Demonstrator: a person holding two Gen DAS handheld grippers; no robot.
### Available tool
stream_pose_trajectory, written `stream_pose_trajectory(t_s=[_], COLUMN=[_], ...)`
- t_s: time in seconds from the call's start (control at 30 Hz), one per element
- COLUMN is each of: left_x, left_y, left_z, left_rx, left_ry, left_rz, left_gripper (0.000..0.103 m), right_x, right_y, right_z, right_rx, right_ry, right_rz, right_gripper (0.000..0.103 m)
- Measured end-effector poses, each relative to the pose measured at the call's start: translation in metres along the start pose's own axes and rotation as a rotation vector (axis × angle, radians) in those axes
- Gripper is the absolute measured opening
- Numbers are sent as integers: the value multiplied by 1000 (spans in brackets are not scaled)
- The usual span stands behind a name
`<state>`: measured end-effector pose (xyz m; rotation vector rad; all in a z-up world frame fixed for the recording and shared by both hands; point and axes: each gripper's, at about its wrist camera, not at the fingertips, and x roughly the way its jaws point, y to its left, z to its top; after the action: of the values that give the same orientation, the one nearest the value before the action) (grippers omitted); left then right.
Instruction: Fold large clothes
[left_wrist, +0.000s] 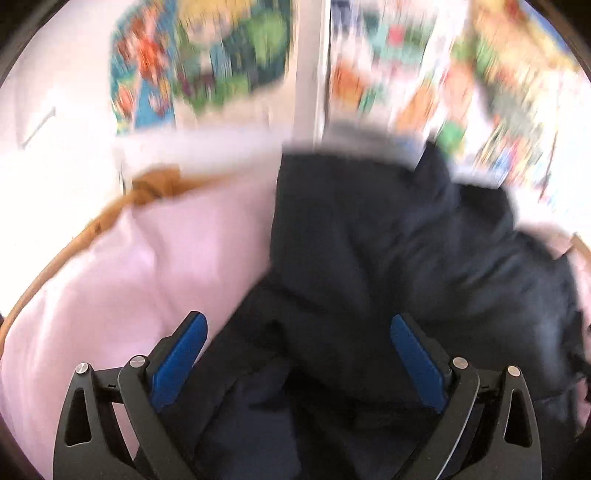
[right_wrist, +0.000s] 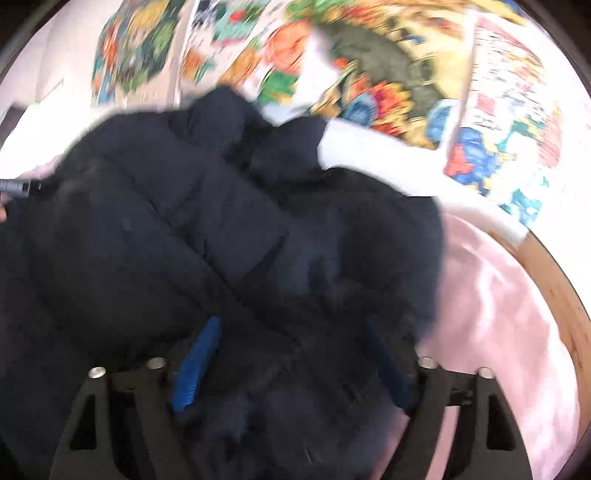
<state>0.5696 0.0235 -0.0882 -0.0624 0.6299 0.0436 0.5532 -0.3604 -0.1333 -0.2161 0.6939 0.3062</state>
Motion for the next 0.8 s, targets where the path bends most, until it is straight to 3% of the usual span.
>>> stream_pose_trajectory(t_s=[0.07,0.2,0.27,0.37,0.47,0.6,0.8], left_x=[-22,-35,-38,-42,-64,-86,-81], left_y=[-9,-29,-37,-43,-48,-56,-73], left_z=[4,13,15,18,24,47,72], left_rx=[29,93,120,104,54,59,67], left_ry=[-30,85,160,352,422,418,263], left_rz=[-45,-101,-150,-279,-301,-284,-157], left_gripper=[98,98,98,98,98,98,98], right_x=[-20,-57,-75,-82,-91,-106,-100], right_y=[-4,-9,-14,-15,-12,-7,-21], right_z=[-1,3,7,15,24,48,67], right_rx=[6,21,59,133,228,257,360], right_ry=[-1,33,54,158,205,183,68], right_rz=[4,10,41,137,211,239,233], right_gripper=[90,91,100,101,101,103,103])
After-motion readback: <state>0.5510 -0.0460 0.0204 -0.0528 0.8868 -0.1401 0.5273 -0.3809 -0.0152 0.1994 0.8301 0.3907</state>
